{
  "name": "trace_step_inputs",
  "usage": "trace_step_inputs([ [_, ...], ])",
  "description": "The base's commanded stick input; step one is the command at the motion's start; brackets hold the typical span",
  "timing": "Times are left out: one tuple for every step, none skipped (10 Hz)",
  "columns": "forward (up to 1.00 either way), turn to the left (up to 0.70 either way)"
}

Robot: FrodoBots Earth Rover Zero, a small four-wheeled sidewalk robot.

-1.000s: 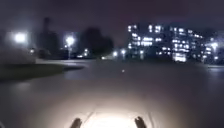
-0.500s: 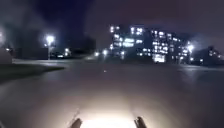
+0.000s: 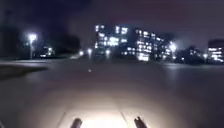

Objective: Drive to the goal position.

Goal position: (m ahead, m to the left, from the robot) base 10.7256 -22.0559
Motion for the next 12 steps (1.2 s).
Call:
trace_step_inputs([
  [0.0,-1.0],
  [0.0,-1.0],
  [0.0,-1.0],
  [0.0,-1.0],
  [0.0,-1.0],
  [0.0,-1.0],
  [0.0,-1.0],
  [0.0,-1.0],
  [0.46,-0.72],
  [1.0,-0.4],
  [1.0,-0.4],
  [1.0,-0.4],
])
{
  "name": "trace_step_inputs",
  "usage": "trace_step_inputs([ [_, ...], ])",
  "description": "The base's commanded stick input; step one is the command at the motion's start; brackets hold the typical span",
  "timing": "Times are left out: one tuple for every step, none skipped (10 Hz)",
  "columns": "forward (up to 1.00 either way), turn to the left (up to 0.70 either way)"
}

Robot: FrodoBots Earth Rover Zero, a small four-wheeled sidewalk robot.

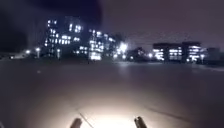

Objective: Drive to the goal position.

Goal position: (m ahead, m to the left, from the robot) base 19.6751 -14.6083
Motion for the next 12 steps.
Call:
trace_step_inputs([
  [1.0,-0.4],
  [1.0,-0.4],
  [1.0,-0.4],
  [1.0,-0.4],
  [1.0,-0.4],
  [1.0,-0.4],
  [1.0,-0.4],
  [1.0,-0.4],
  [1.0,-0.4],
  [1.0,-0.4],
  [1.0,-0.4],
  [1.0,-0.4],
])
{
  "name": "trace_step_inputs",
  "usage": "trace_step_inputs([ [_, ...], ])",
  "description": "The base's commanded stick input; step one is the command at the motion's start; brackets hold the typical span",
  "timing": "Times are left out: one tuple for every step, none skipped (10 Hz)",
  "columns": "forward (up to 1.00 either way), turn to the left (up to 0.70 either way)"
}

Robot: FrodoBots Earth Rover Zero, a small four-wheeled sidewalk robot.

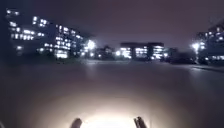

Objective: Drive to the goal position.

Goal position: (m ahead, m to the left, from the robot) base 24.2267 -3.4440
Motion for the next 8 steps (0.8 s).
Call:
trace_step_inputs([
  [1.0,-0.4],
  [1.0,-0.4],
  [1.0,-0.4],
  [1.0,-0.4],
  [1.0,-0.4],
  [1.0,-0.4],
  [1.0,0.0],
  [1.0,0.0],
])
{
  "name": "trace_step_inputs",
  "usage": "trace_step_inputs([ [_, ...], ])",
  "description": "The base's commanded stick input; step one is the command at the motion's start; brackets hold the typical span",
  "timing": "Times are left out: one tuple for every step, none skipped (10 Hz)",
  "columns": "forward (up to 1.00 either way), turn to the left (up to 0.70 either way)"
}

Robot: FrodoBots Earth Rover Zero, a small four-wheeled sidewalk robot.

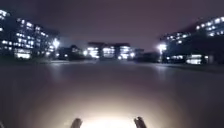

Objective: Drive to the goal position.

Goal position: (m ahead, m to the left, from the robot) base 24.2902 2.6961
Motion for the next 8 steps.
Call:
trace_step_inputs([
  [1.0,0.0],
  [1.0,0.0],
  [1.0,0.0],
  [1.0,0.29],
  [1.0,0.4],
  [1.0,0.4],
  [1.0,0.4],
  [1.0,0.4],
])
